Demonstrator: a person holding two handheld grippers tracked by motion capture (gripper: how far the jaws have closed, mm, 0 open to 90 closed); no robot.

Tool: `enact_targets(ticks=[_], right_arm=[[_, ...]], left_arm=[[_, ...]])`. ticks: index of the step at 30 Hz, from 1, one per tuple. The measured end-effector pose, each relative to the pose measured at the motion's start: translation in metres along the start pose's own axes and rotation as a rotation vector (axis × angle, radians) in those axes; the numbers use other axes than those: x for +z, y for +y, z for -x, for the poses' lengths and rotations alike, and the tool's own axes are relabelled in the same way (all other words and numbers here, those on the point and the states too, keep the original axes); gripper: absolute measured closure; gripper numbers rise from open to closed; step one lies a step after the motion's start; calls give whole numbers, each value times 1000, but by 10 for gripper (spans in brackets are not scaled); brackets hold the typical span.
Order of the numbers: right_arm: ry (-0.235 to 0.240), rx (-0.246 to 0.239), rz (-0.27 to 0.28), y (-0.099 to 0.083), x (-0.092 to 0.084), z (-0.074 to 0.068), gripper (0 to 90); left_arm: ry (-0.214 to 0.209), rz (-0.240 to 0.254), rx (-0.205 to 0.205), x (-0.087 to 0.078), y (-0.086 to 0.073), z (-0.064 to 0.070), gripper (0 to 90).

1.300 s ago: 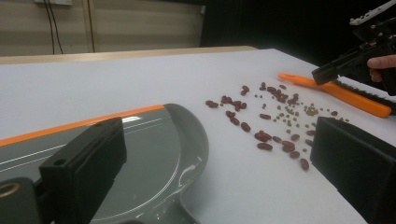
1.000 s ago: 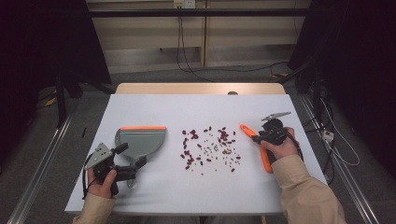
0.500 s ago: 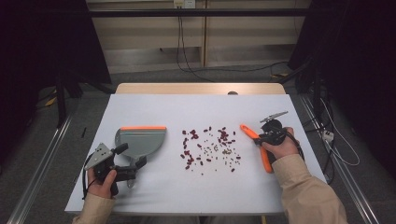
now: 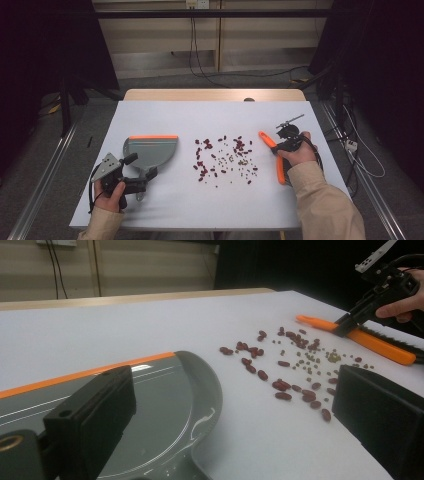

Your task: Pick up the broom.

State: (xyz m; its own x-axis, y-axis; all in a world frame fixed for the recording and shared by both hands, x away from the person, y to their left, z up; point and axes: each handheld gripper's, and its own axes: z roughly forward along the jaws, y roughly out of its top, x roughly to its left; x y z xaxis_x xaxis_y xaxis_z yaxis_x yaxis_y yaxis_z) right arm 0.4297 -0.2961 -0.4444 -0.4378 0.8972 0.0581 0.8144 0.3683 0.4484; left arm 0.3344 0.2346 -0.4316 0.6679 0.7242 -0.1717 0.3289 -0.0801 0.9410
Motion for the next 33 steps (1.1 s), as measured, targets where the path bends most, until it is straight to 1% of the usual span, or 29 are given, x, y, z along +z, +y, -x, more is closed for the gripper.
enact_targets(ticks=[2,3,5,8,12,13,14,15,16,17,18,19,20,21,22,24,25,26,27,28,29,30,31,32,33], right_arm=[[4,9,11,-1,0,1,712],[5,-6,15,-2,-1,0,713],[10,5,23,-3,-1,1,713],[-11,-14,27,-3,-2,-2,714],[-6,-7,40,-5,-3,-2,714],[-9,-9,58,-5,-5,-1,714],[5,-8,59,-5,-6,-1,713],[4,-7,92,-6,-10,0,714],[4,-7,92,-6,-10,0,714],[11,5,107,-7,-13,1,714],[8,6,133,-8,-16,1,714],[25,8,148,-9,-19,2,713],[23,15,187,-11,-23,2,714],[33,20,209,-12,-27,3,714],[35,22,250,-14,-32,4,713],[43,38,307,-20,-40,6,713],[34,40,354,-24,-44,7,714],[43,48,379,-28,-47,8,713],[42,61,412,-32,-51,8,713],[46,63,445,-36,-55,8,714],[50,71,501,-43,-62,7,714],[50,71,501,-43,-62,7,714],[58,72,522,-46,-66,8,714],[55,77,551,-49,-70,7,713],[57,68,575,-51,-74,8,713]], left_arm=[[1,4,-2,0,0,0,36],[2,6,-2,-1,0,0,36],[8,7,2,-1,1,0,36],[11,11,-4,-2,1,-1,37],[18,16,0,-3,2,-1,37],[20,17,-1,-3,2,-1,37],[21,17,-1,-3,2,-1,37],[20,15,-1,-3,2,-1,37],[21,15,2,-3,2,-1,37],[24,15,0,-3,2,-1,37],[24,18,-2,-3,2,-1,37],[22,21,-3,-3,3,0,37],[22,19,0,-2,3,1,36],[21,19,1,-2,4,1,37],[14,17,4,-1,4,2,38],[6,14,7,1,6,4,44],[4,17,8,2,8,6,44],[-3,26,0,2,9,8,44],[-6,31,6,3,12,10,43],[-4,36,12,3,14,12,43],[-10,42,10,4,17,15,41],[-16,45,16,5,19,17,41],[-21,48,21,6,22,19,41],[-27,51,21,7,24,22,41],[-33,52,26,9,27,25,41]])
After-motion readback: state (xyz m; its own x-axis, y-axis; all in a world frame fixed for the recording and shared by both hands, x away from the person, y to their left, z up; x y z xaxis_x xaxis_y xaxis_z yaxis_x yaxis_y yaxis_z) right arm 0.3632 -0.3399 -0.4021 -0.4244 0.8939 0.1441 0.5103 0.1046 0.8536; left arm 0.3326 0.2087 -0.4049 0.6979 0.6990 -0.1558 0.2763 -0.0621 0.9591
